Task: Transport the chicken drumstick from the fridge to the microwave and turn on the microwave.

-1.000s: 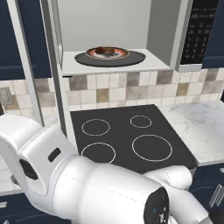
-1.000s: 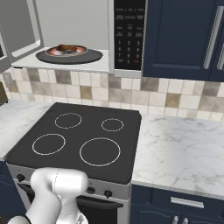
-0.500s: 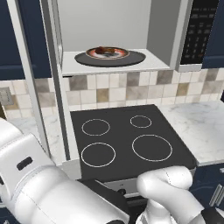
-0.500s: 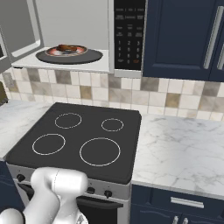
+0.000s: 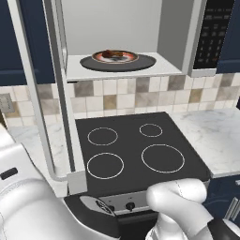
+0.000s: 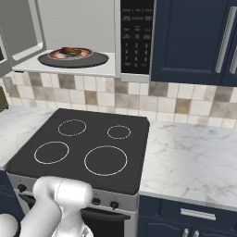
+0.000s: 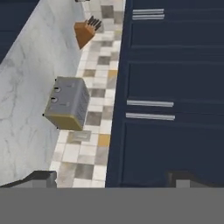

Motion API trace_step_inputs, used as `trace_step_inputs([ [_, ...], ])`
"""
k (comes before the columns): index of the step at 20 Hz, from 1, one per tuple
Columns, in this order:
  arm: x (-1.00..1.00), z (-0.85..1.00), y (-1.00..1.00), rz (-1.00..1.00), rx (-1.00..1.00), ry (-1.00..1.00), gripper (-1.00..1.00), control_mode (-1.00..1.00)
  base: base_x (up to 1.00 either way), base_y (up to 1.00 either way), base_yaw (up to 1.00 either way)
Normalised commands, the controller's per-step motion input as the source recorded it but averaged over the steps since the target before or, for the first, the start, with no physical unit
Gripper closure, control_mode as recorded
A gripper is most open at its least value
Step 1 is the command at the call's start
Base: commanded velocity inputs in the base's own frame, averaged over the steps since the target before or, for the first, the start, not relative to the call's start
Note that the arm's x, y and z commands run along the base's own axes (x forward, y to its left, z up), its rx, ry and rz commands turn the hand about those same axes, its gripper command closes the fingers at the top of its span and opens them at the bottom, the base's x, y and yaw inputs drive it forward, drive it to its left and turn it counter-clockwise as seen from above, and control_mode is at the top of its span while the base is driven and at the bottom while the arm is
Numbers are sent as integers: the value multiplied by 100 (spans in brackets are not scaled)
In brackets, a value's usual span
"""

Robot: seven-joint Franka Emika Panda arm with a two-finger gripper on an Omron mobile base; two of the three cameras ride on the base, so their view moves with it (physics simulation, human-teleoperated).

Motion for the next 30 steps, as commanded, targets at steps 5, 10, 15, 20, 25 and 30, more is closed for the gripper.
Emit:
trace_step_inputs([
  [5, 11, 3, -13, -19, 0, 1, -100, -100, 0, 0, 0],
  [10, 5, -6, -19, -22, 0, 0, -100, -100, 0, 0, 0],
  [15, 11, 0, -7, -18, 0, 0, -100, -100, 0, 0, 0],
  [20, 16, 5, -8, -16, 0, 0, -100, -100, 0, 0, 0],
  [25, 12, 0, -24, -15, 0, 0, -100, -100, 0, 0, 0],
  [30, 14, -12, -25, -6, 0, -1, -100, -100, 0, 0, 0],
])
